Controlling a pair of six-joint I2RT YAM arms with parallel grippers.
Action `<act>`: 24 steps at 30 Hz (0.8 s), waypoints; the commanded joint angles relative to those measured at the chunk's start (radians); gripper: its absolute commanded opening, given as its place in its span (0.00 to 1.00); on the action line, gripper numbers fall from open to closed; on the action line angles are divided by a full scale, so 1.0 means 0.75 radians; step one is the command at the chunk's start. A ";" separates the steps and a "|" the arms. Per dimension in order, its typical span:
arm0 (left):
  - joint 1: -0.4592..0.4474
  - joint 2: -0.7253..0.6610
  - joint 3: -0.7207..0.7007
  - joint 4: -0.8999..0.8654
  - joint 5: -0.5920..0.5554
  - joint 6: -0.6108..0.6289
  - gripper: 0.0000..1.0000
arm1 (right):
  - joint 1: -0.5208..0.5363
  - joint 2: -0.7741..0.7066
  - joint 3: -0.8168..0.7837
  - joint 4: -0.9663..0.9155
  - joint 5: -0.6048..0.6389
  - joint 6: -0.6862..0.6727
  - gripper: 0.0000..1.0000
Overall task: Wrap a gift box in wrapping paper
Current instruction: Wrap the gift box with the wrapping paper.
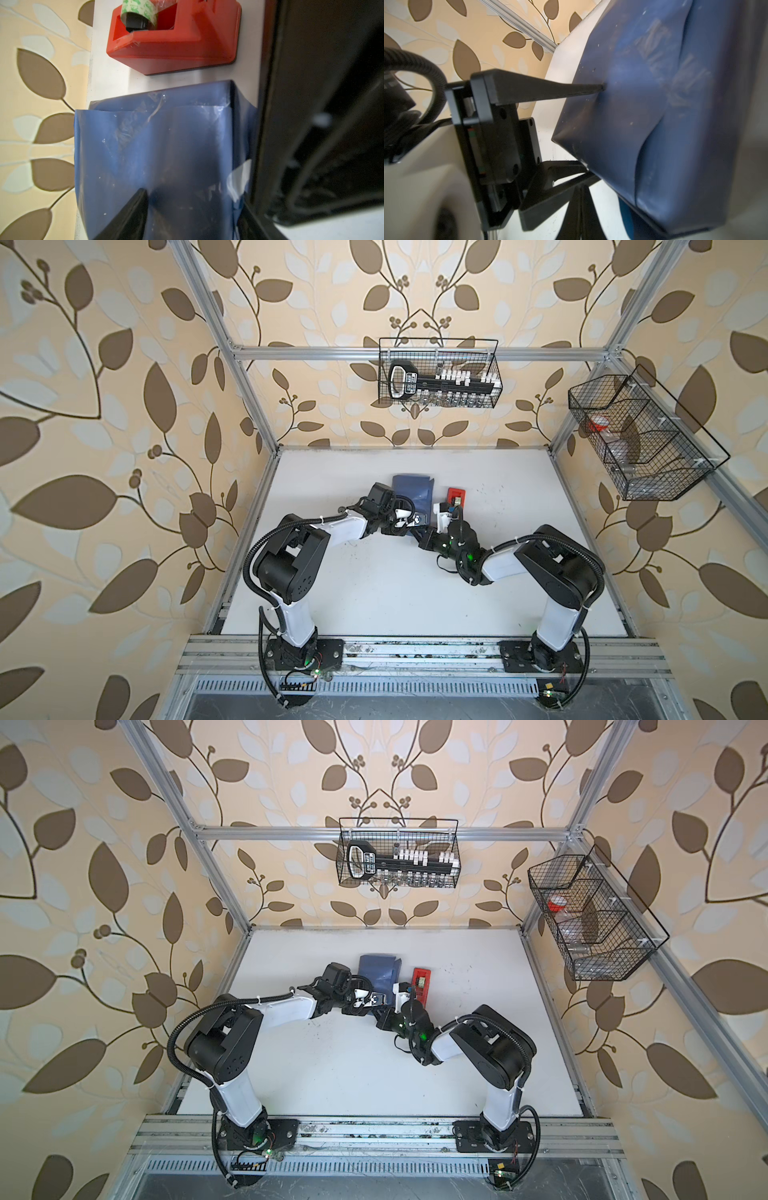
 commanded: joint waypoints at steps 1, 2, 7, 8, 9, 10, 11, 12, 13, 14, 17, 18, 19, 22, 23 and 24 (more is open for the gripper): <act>-0.033 0.103 -0.042 -0.264 0.018 -0.026 0.66 | 0.006 0.054 0.052 -0.051 0.095 -0.048 0.00; -0.032 0.104 -0.045 -0.258 0.020 -0.026 0.66 | 0.008 0.065 0.066 -0.074 0.108 -0.058 0.00; -0.033 0.103 -0.043 -0.268 0.020 -0.028 0.66 | 0.003 0.125 0.109 -0.119 0.139 -0.072 0.00; -0.034 0.103 -0.046 -0.261 0.019 -0.024 0.66 | 0.005 0.127 0.123 -0.147 0.147 -0.085 0.00; -0.033 0.101 -0.046 -0.258 0.020 -0.026 0.66 | 0.007 0.126 0.132 -0.170 0.156 -0.105 0.00; -0.032 0.099 -0.040 -0.264 0.020 -0.031 0.66 | 0.006 0.117 0.139 -0.193 0.172 -0.117 0.00; -0.033 0.100 -0.036 -0.270 0.022 -0.037 0.66 | 0.002 0.107 0.134 -0.207 0.185 -0.127 0.00; -0.033 0.101 -0.032 -0.274 0.022 -0.038 0.66 | -0.002 0.086 0.126 -0.225 0.198 -0.139 0.00; -0.032 0.104 -0.033 -0.274 0.022 -0.033 0.66 | -0.007 0.071 0.113 -0.236 0.209 -0.147 0.00; -0.032 0.105 -0.037 -0.271 0.020 -0.024 0.66 | -0.010 0.066 0.101 -0.235 0.214 -0.156 0.01; -0.033 0.103 -0.032 -0.270 0.022 -0.037 0.66 | -0.021 0.096 0.088 -0.215 0.180 -0.147 0.02; -0.033 0.104 -0.028 -0.279 0.022 -0.042 0.66 | -0.021 0.106 0.086 -0.203 0.173 -0.146 0.02; -0.032 0.106 -0.029 -0.282 0.020 -0.035 0.66 | -0.022 0.116 0.087 -0.207 0.167 -0.150 0.02; -0.032 0.108 -0.031 -0.272 0.020 -0.028 0.66 | -0.024 0.130 0.086 -0.222 0.167 -0.164 0.04; -0.033 0.105 -0.029 -0.275 0.020 -0.034 0.66 | -0.027 0.129 0.082 -0.219 0.163 -0.162 0.05; -0.032 0.102 -0.024 -0.283 0.018 -0.041 0.66 | -0.035 0.118 0.076 -0.219 0.156 -0.160 0.06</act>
